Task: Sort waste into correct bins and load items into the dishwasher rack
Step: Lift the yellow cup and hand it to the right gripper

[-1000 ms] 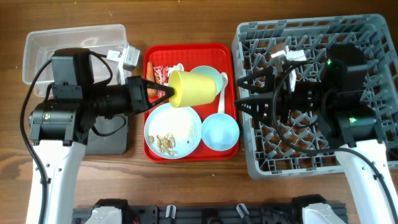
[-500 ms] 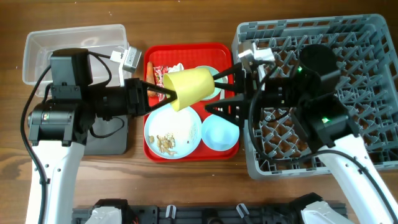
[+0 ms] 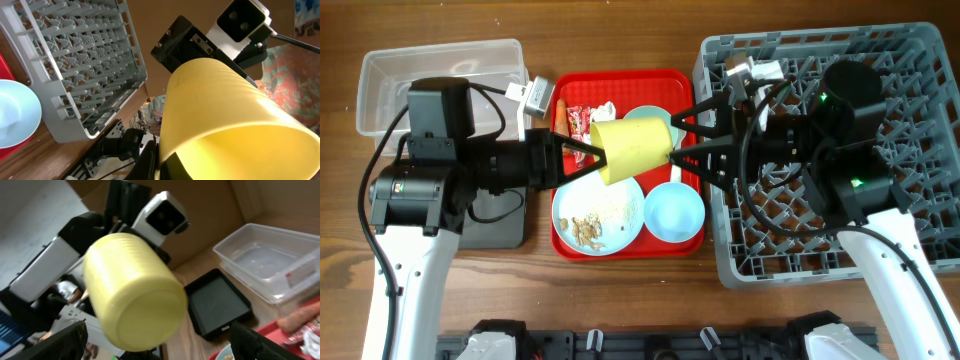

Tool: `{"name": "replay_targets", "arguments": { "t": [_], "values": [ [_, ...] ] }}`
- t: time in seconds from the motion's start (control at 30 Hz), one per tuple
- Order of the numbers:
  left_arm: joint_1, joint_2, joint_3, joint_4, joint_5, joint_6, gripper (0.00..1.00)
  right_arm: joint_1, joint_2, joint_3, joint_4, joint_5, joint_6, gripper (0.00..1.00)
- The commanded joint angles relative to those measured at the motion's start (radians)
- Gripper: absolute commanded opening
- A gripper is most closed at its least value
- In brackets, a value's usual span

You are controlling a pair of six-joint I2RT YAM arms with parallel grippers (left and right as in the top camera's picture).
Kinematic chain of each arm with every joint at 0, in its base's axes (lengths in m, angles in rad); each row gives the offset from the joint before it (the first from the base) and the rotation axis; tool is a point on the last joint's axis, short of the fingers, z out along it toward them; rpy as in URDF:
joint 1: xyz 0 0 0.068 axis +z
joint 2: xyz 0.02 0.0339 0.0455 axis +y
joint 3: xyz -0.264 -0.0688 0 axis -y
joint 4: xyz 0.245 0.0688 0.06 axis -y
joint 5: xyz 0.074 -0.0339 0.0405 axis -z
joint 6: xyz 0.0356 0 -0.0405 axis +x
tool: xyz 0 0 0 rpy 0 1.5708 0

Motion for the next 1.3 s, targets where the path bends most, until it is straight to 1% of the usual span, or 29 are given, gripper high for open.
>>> {"name": "replay_targets", "arguments": {
  "t": [0.0, 0.13, 0.27, 0.3, 0.4, 0.47, 0.5, 0.57, 0.6, 0.63, 0.7, 0.73, 0.77, 0.83, 0.87, 0.9, 0.97, 1.03, 1.07, 1.1, 1.13, 1.17, 1.27],
  "values": [
    [-0.03, -0.017, 0.008, 0.006, 0.034, 0.005, 0.04, 0.042, 0.006, 0.016, 0.023, -0.06, -0.001, 0.93],
    [-0.059, -0.017, 0.008, 0.006, 0.015, 0.005, 0.04, 0.081, 0.009, 0.016, 0.03, -0.01, 0.0, 0.92],
    [-0.064, -0.016, 0.008, 0.006, 0.0, 0.005, 0.04, 0.095, 0.013, 0.016, 0.031, -0.013, 0.0, 0.73],
    [-0.064, -0.016, 0.008, 0.006, -0.005, 0.005, 0.04, 0.1, 0.013, 0.016, 0.039, -0.024, 0.0, 0.7],
    [-0.064, -0.016, 0.008, 0.006, -0.015, 0.005, 0.04, 0.115, 0.013, 0.016, 0.072, -0.051, 0.0, 0.68],
    [-0.064, -0.016, 0.008, 0.006, -0.019, 0.005, 0.04, 0.122, 0.013, 0.016, 0.081, -0.057, -0.001, 0.59],
    [-0.064, -0.016, 0.008, 0.006, -0.02, 0.005, 0.04, 0.122, 0.013, 0.016, 0.081, -0.057, 0.0, 0.57],
    [-0.064, -0.016, 0.008, 0.006, -0.028, 0.004, 0.04, 0.122, 0.013, 0.016, 0.081, -0.058, 0.0, 0.57],
    [-0.064, -0.016, 0.008, 0.006, -0.037, 0.004, 0.09, 0.122, 0.013, 0.016, 0.081, -0.057, -0.001, 0.56],
    [-0.064, -0.016, 0.008, 0.006, -0.038, 0.004, 0.17, 0.122, 0.013, 0.016, 0.081, -0.057, -0.001, 0.55],
    [-0.064, -0.016, 0.008, 0.006, -0.038, 0.004, 0.06, 0.122, 0.012, 0.016, 0.081, -0.058, -0.001, 0.56],
    [-0.064, -0.016, 0.008, 0.006, -0.038, 0.004, 0.04, 0.122, 0.012, 0.016, 0.082, -0.061, -0.002, 0.62],
    [-0.064, -0.016, 0.008, 0.006, -0.038, 0.005, 0.04, 0.122, 0.012, 0.016, 0.082, -0.061, -0.001, 0.69],
    [-0.071, -0.016, 0.008, 0.015, -0.038, 0.005, 0.04, 0.132, 0.012, 0.016, 0.083, -0.06, -0.001, 0.73],
    [-0.077, -0.016, 0.008, 0.023, -0.038, 0.004, 0.04, 0.143, 0.012, 0.016, 0.088, -0.06, -0.002, 0.73],
    [-0.084, -0.016, 0.008, 0.031, -0.038, 0.004, 0.04, 0.151, 0.012, 0.016, 0.095, -0.06, -0.002, 0.72],
    [-0.093, -0.016, 0.008, 0.033, -0.038, 0.001, 0.04, 0.156, 0.013, 0.016, 0.104, -0.056, -0.001, 0.6],
    [-0.093, -0.016, 0.008, 0.033, -0.038, 0.001, 0.04, 0.156, 0.013, 0.016, 0.104, -0.057, -0.001, 0.55],
    [-0.093, -0.016, 0.008, 0.033, -0.038, 0.001, 0.08, 0.156, 0.013, 0.016, 0.104, -0.057, -0.001, 0.52],
    [-0.093, -0.016, 0.008, 0.033, -0.038, 0.001, 0.29, 0.156, 0.012, 0.016, 0.105, -0.057, -0.001, 0.52],
    [-0.093, -0.016, 0.008, 0.034, -0.038, 0.001, 0.54, 0.155, 0.011, 0.016, 0.105, -0.057, -0.001, 0.52],
    [-0.093, -0.016, 0.008, 0.034, -0.039, 0.001, 1.0, 0.152, 0.006, 0.016, 0.105, -0.057, -0.002, 0.53],
    [-0.093, -0.016, 0.008, 0.033, -0.061, 0.001, 1.0, 0.142, -0.02, 0.016, 0.108, -0.052, -0.005, 0.53]
  ]
}}
